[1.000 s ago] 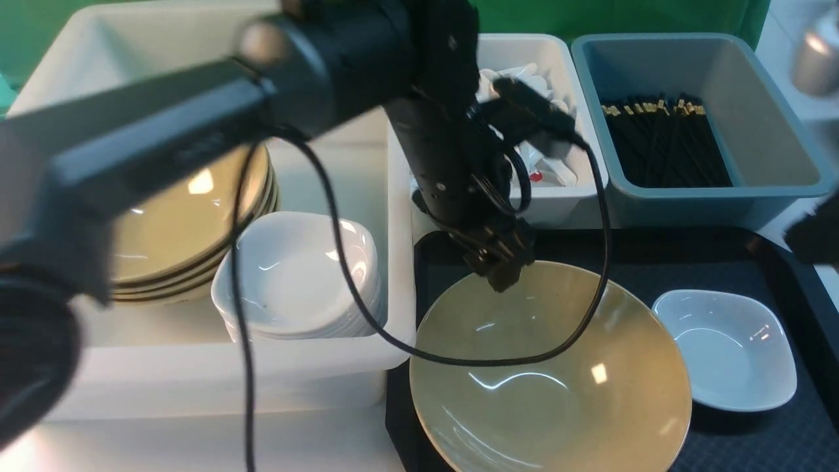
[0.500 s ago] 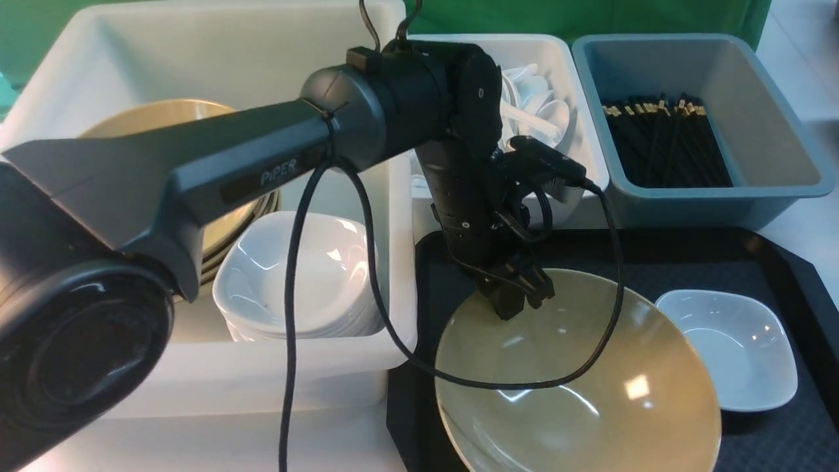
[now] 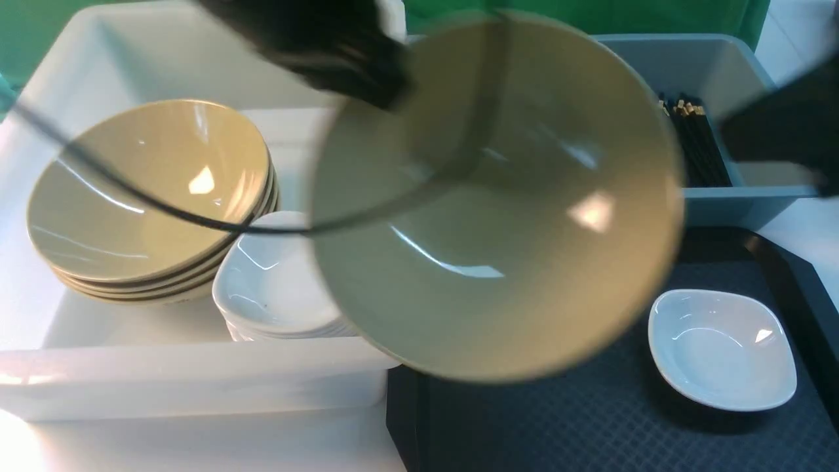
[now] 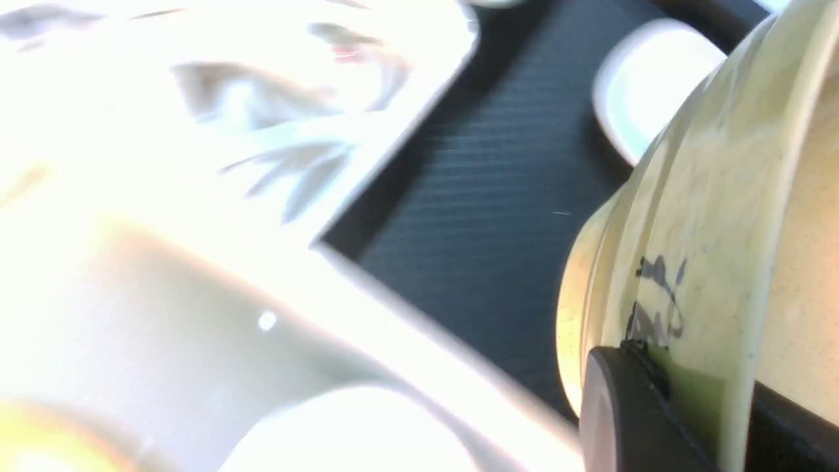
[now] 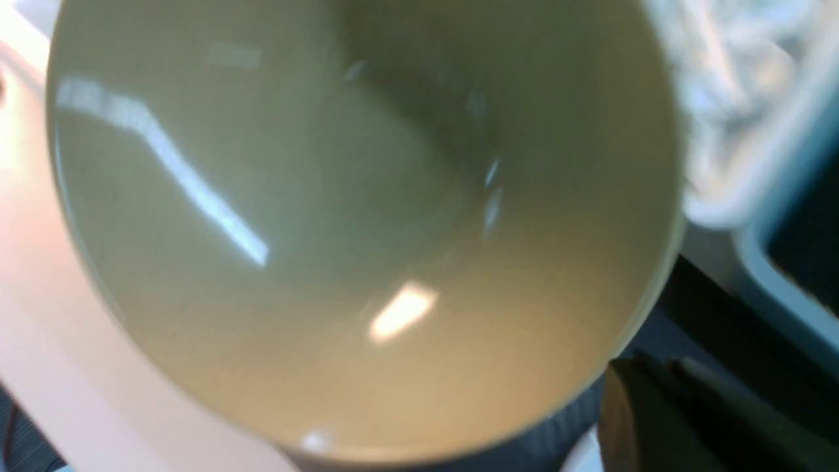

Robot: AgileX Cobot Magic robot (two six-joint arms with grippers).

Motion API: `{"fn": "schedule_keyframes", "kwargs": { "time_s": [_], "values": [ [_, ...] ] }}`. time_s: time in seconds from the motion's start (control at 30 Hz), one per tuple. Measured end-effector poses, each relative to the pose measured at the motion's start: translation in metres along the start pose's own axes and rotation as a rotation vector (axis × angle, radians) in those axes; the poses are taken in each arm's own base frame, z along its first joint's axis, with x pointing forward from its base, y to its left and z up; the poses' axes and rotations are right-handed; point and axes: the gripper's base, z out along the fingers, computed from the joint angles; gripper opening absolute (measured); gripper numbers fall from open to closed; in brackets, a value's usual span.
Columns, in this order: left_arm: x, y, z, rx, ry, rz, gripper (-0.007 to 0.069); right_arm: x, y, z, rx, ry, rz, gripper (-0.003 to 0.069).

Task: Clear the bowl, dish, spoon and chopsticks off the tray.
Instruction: Use the left arm to put the noodle bowl into the large storage box on the left, then use the left arm to grab the plate

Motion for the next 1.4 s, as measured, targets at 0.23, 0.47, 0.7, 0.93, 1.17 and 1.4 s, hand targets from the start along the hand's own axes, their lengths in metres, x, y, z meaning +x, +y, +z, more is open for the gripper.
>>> {"fn": "schedule_keyframes", "kwargs": {
  "time_s": [0.23, 0.47, 0.7, 0.93, 1.17, 1.4],
  "values": [
    [0.098, 0.1, -0.065, -0.219, -0.112, -0.548, 0.0005, -0.053, 0.069, 0.041, -0.197, -0.073, -0.31, 0.0034],
    [0.16, 0.157, -0.08, -0.337, -0.26, -0.878, 0.0005, -0.059, 0.085, 0.061, -0.23, -0.039, -0.428, 0.0034],
    [0.171, 0.199, -0.051, -0.404, -0.262, -0.911, 0.0034, -0.053, 0.07, 0.062, -0.18, 0.047, -0.444, 0.0034],
    [0.167, 0.207, 0.0, -0.409, -0.052, -0.762, 0.0209, -0.048, 0.063, 0.062, -0.169, 0.106, -0.44, 0.0034],
    [0.168, 0.201, 0.006, -0.482, 0.072, -0.762, 0.0435, -0.044, 0.061, 0.062, -0.162, 0.149, -0.451, 0.0035],
    [0.146, 0.174, -0.051, -0.633, 0.051, -0.758, 0.0542, -0.044, 0.047, 0.063, -0.04, 0.178, -0.398, 0.0035]
  ]
}}
